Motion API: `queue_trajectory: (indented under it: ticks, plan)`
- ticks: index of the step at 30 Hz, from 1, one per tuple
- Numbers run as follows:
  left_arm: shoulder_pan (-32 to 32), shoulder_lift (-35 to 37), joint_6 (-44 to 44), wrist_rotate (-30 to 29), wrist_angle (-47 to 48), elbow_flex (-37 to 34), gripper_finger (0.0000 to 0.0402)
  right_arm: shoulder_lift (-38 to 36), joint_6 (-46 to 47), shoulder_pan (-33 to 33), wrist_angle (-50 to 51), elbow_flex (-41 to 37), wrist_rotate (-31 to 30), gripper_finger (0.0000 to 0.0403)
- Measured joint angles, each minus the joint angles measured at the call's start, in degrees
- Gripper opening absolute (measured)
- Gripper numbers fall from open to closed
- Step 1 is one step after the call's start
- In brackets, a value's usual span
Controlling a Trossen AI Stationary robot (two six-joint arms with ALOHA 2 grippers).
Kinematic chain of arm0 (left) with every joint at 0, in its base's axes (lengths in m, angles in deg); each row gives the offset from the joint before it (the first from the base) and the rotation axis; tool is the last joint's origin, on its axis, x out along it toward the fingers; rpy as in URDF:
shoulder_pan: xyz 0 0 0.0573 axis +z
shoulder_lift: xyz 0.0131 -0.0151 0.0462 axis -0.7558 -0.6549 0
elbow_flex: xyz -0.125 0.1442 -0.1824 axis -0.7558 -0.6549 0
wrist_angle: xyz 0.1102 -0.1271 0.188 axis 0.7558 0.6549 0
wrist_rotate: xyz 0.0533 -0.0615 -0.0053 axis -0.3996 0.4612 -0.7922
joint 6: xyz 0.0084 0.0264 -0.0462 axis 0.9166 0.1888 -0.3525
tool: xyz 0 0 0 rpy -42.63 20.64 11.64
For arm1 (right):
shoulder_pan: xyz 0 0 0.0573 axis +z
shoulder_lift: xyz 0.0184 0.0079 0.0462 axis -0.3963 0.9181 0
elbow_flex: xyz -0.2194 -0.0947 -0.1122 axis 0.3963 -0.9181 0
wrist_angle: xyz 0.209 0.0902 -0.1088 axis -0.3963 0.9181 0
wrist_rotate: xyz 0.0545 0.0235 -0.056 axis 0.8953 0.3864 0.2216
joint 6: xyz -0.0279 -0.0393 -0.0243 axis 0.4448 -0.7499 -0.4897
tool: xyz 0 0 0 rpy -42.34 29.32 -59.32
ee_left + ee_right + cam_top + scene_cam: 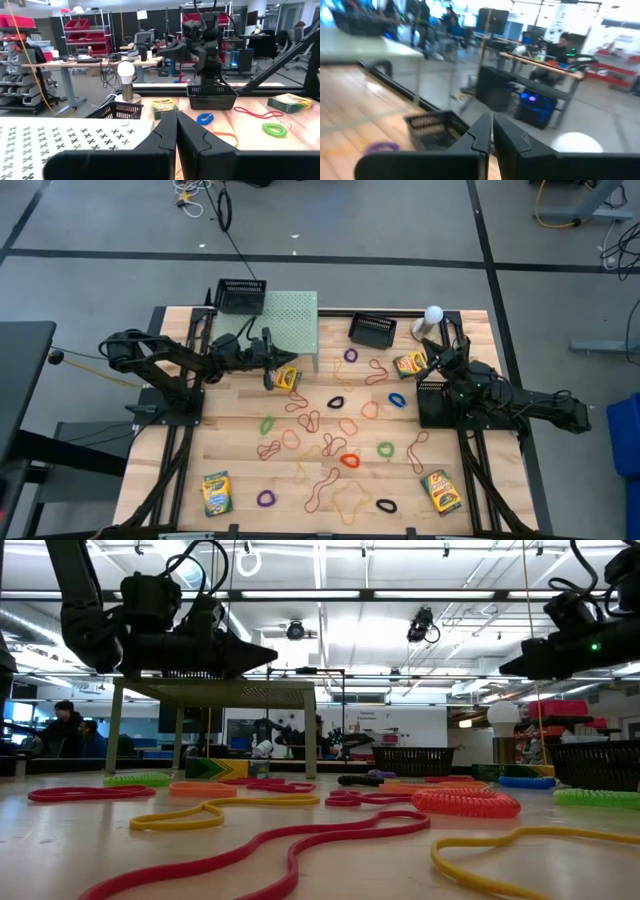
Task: Pick & Place Office Desk Supplies
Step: Put the top black bin on the shelf
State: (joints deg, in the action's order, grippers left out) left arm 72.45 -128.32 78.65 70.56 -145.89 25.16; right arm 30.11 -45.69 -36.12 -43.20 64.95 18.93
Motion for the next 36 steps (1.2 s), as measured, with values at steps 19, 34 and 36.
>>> queue_trajectory:
  ticks: [19, 34, 36]
  plan:
    - [6.4, 0.0, -6.3, 2.6, -14.3, -8.5, 0.0007, 7.7, 7.8, -0.3, -22.3, 5.6, 19.7, 0.0028]
    - [6.3, 0.0, -5.7, 2.2, -15.2, -9.4, 0.0008, 62.0, 19.2, -3.1, 26.4, 49.1, 13.0, 0.0004]
    - [6.3, 0.0, -5.7, 2.2, -15.2, -9.4, 0.0008, 67.5, 19.9, -4.4, 32.6, 53.5, 16.9, 0.0004]
